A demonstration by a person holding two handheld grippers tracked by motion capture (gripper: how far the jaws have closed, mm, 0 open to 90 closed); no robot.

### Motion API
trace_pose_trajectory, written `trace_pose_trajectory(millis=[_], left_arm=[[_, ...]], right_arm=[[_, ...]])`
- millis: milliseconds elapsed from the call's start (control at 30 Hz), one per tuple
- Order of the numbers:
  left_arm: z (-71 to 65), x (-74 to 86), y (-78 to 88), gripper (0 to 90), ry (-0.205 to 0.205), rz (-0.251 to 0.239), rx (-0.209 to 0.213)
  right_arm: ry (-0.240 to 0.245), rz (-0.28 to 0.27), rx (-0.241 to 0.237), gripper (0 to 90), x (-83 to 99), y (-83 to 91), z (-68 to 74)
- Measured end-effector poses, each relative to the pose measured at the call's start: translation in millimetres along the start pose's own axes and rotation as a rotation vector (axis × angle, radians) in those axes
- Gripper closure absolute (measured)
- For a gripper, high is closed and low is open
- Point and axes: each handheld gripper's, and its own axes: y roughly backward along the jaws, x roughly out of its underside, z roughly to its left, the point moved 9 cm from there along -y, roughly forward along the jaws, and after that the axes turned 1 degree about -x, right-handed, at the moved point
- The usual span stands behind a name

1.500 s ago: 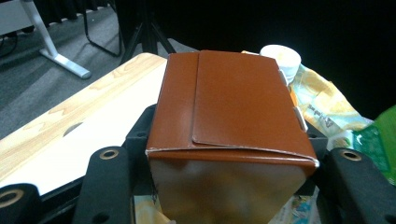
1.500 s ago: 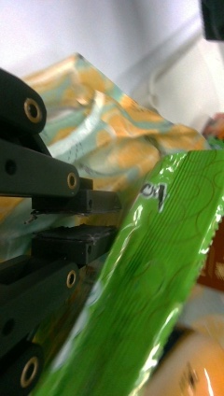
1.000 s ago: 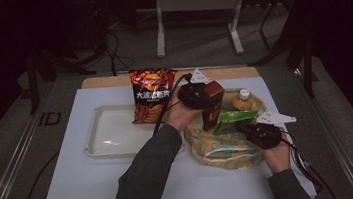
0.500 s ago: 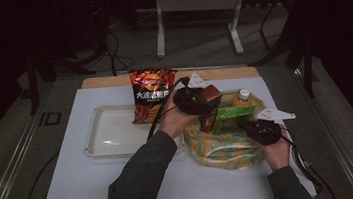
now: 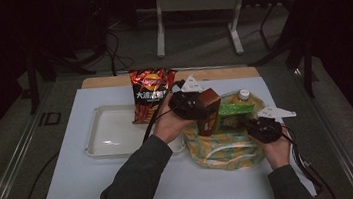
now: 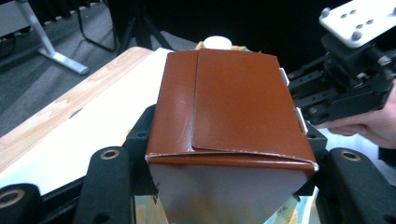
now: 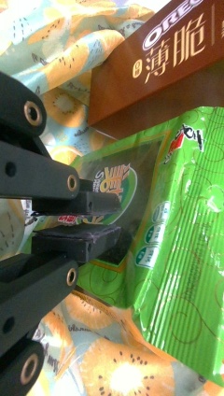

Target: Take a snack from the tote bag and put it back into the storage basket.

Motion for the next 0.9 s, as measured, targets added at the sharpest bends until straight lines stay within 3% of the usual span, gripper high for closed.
trace_pose_trajectory(millis=[600,767,900], left_arm=[[-23.2,-28.1,4.4,42.4,-0.029,-0.062,0.040],[-27.6,-34.2,4.4,42.4,-0.047,-0.060,0.034],[-26.6,-37.0,6.1,42.4,-0.037,-0.066,0.030]], right_arm=[[0.047,0.003,-0.020,82.1,0.7,13.3,8.0],[0.055,0.011,-0.028,82.1,2.2,13.5,10.7],[0.057,0.013,-0.029,82.1,2.6,12.6,10.9]])
